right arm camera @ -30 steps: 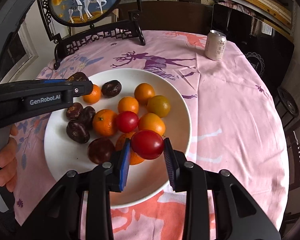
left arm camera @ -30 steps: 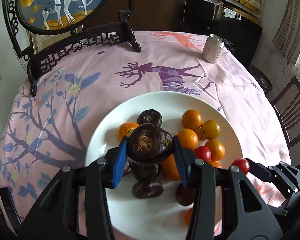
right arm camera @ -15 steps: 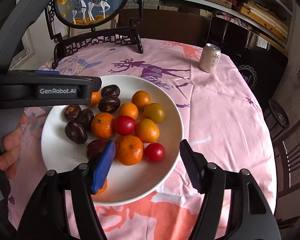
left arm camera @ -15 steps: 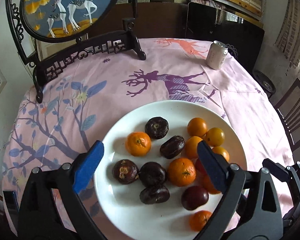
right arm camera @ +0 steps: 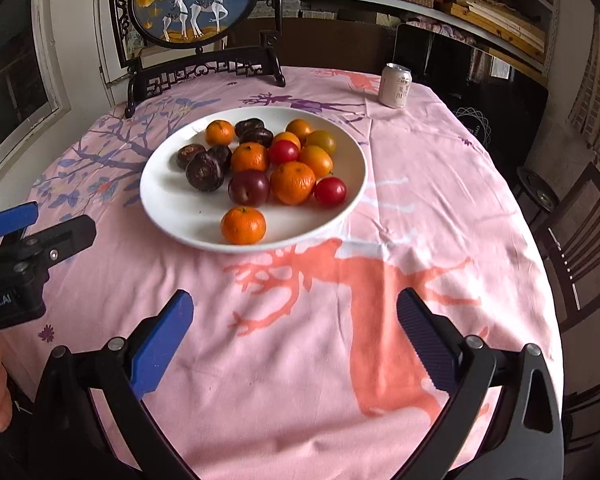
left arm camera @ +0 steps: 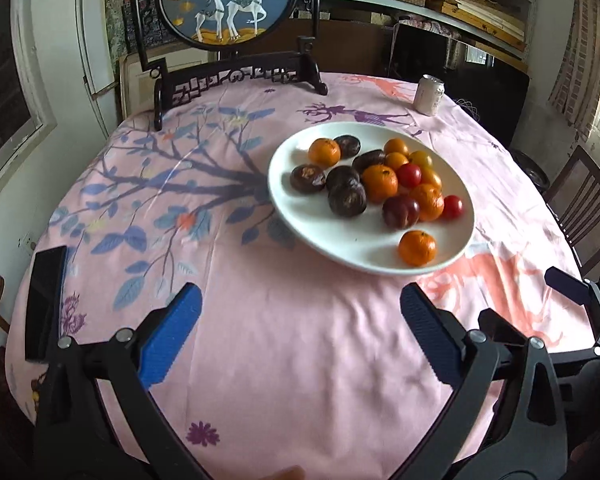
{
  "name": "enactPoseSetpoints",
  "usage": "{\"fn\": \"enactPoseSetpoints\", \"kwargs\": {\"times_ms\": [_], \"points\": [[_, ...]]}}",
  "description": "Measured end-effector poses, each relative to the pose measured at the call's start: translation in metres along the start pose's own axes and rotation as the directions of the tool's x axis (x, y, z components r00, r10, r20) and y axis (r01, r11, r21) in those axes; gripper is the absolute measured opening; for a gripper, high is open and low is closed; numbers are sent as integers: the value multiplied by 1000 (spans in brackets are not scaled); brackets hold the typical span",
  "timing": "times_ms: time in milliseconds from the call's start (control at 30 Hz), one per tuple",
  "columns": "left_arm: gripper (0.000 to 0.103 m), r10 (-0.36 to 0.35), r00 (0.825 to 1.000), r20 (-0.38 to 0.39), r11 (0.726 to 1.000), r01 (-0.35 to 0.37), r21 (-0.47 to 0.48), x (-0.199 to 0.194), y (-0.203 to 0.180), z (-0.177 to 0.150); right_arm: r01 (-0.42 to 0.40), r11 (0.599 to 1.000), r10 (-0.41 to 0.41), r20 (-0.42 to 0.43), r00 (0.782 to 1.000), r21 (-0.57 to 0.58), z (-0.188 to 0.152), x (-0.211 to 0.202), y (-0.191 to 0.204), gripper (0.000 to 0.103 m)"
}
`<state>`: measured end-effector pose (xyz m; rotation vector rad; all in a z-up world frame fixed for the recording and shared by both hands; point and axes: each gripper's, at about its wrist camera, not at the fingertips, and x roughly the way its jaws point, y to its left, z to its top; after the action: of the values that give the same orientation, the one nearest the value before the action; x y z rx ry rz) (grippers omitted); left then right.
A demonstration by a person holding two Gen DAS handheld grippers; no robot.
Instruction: Organize fruits
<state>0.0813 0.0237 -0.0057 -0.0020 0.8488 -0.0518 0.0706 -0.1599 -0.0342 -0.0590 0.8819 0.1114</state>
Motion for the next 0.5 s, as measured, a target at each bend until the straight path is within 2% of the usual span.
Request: {"fn": "enactPoseSetpoints", "kwargs": {"times_ms": [133,300,500], "points": [[101,20,1000,12,1000,-20,13,-8,0,-12,-6,1000,7,-15,1000,29,-7,-2,0,102],[101,8,999,43,999,-10,31,-21,-4,-17,-4,1000,4,4,1000,25,-12,-13,4,102],[101,-1,999,38,1000,0,30,-22,-6,-19,-3,1000,3,3,1000,25,-14,-15,5,102]]}}
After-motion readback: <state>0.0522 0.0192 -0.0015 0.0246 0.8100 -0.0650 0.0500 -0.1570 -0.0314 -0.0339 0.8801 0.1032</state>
